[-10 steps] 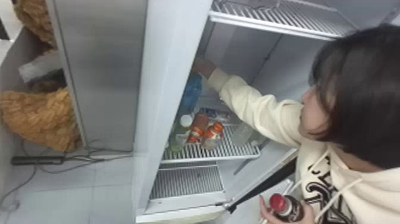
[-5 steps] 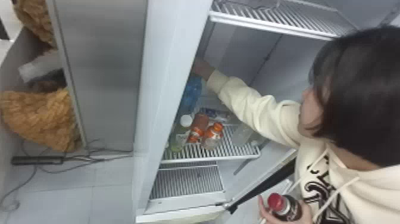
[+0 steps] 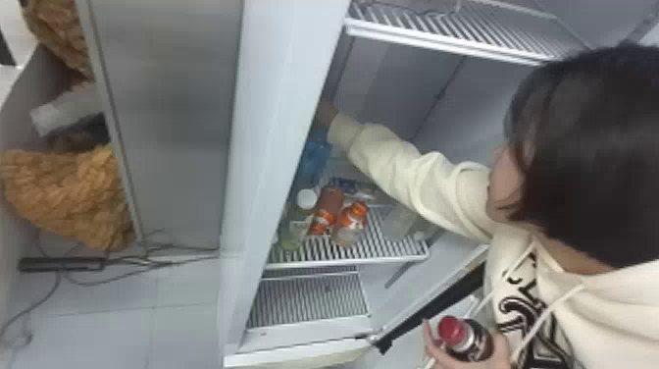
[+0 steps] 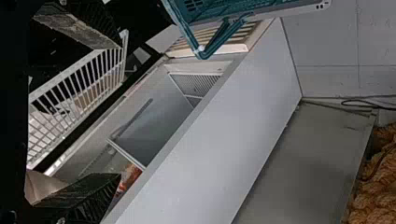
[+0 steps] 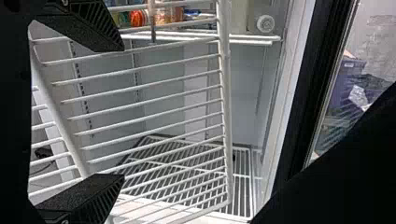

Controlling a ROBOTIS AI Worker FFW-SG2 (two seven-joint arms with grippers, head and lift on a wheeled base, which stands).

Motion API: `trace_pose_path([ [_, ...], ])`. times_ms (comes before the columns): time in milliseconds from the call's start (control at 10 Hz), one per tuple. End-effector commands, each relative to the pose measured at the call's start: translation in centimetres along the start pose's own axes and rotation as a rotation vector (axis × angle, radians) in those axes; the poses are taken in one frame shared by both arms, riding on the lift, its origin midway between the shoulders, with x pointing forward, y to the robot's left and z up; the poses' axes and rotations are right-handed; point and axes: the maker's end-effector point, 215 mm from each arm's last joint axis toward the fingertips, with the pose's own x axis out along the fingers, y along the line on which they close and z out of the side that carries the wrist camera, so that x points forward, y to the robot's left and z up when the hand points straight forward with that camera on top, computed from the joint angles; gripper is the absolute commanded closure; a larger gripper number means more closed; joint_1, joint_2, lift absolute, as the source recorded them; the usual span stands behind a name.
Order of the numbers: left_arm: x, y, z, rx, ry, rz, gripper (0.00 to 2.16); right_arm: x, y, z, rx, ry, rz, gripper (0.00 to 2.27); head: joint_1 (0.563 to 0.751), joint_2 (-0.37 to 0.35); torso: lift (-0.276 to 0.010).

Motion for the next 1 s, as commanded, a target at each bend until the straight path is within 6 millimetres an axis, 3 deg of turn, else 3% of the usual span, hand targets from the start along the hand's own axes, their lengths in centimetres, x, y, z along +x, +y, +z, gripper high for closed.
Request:
trace_pose_path([
  [0, 0.00, 0.00, 0.00, 0.000, 0.000, 0.000, 0.00, 0.00, 0.00, 0.00, 0.000, 0.000, 0.000, 0.00, 0.695, -0.350, 0.000],
  [900, 0.00, 0.00, 0.00, 0.000, 0.000, 0.000, 0.00, 0.00, 0.00, 0.00, 0.000, 0.000, 0.000, 0.00, 0.695, -0.350, 0.000],
])
